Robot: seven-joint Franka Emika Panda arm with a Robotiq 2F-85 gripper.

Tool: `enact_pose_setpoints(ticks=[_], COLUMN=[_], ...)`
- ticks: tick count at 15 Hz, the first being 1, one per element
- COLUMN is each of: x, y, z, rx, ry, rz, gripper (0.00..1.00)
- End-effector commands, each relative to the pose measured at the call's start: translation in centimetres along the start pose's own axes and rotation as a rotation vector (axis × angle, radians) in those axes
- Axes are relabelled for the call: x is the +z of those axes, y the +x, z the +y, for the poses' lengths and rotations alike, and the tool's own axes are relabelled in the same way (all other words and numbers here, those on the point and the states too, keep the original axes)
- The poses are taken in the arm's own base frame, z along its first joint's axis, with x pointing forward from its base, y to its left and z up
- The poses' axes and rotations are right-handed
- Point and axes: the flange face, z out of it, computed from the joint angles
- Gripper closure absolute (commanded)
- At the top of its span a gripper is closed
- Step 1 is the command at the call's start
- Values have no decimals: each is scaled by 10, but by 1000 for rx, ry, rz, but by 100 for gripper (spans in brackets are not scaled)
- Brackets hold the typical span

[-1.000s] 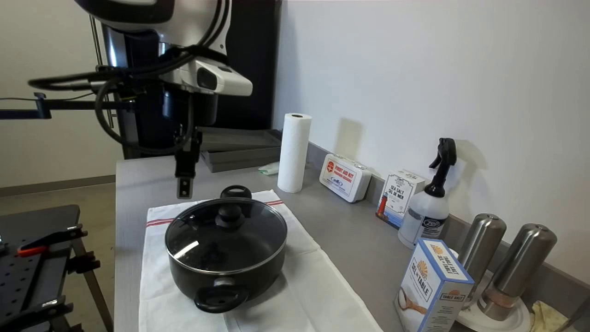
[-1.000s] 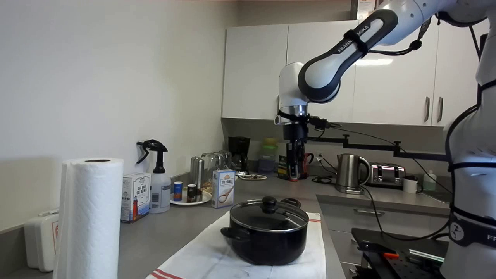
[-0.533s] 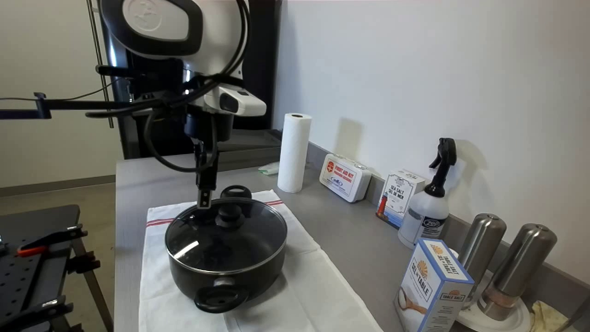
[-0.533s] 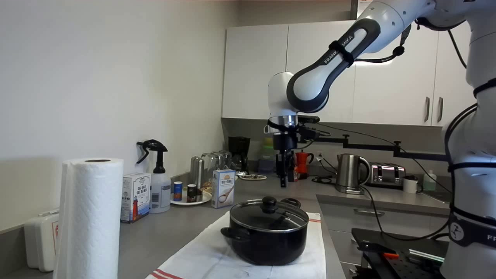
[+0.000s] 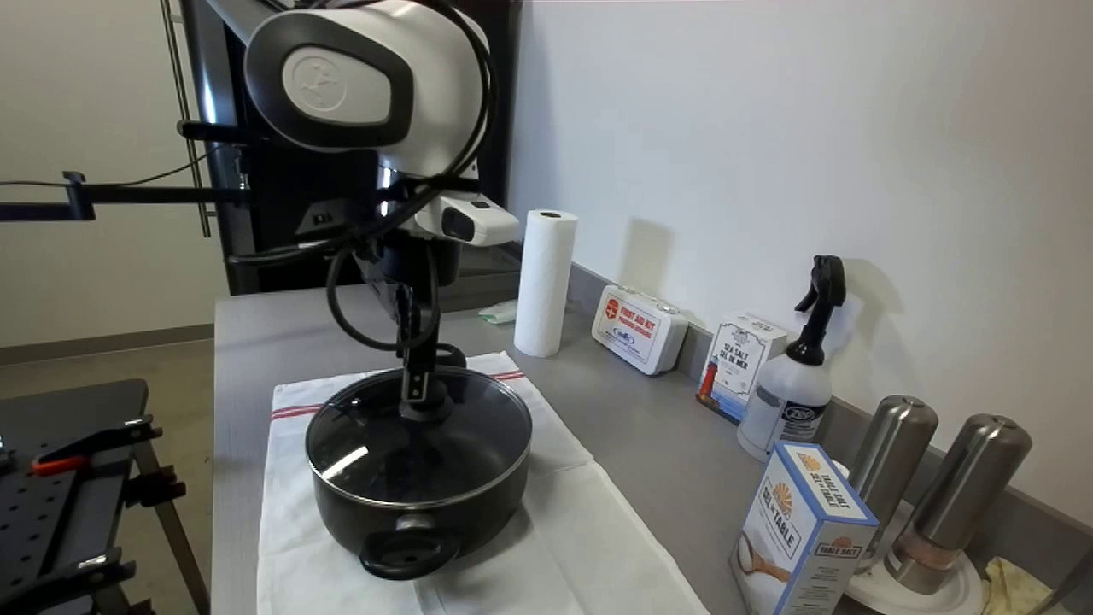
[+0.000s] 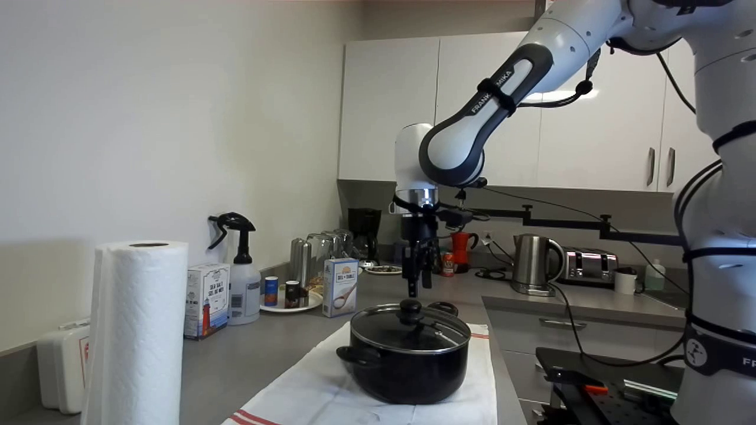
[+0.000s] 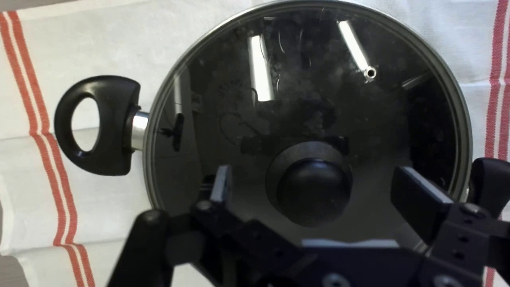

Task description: Put the pot's lid on the counter

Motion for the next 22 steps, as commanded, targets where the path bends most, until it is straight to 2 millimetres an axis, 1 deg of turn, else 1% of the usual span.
enact_pose_setpoints(ticks=[1, 7, 10, 11, 12, 15, 18, 19, 22], x=[9, 21, 24, 24, 25, 24, 23, 22, 19], y=[17, 22, 23, 23, 23, 23, 23, 23, 22], z=[-4, -7, -8, -8, -8, -8, -6, -5, -3], rx=[5, 7, 6, 6, 6, 7, 10, 11, 21], ry=[24, 37, 39, 40, 42, 47, 50, 51, 49], rz=[13, 6, 0, 0, -1, -2, 0, 1, 8], gripper=[0, 0, 0, 25, 26, 46, 71, 75, 75])
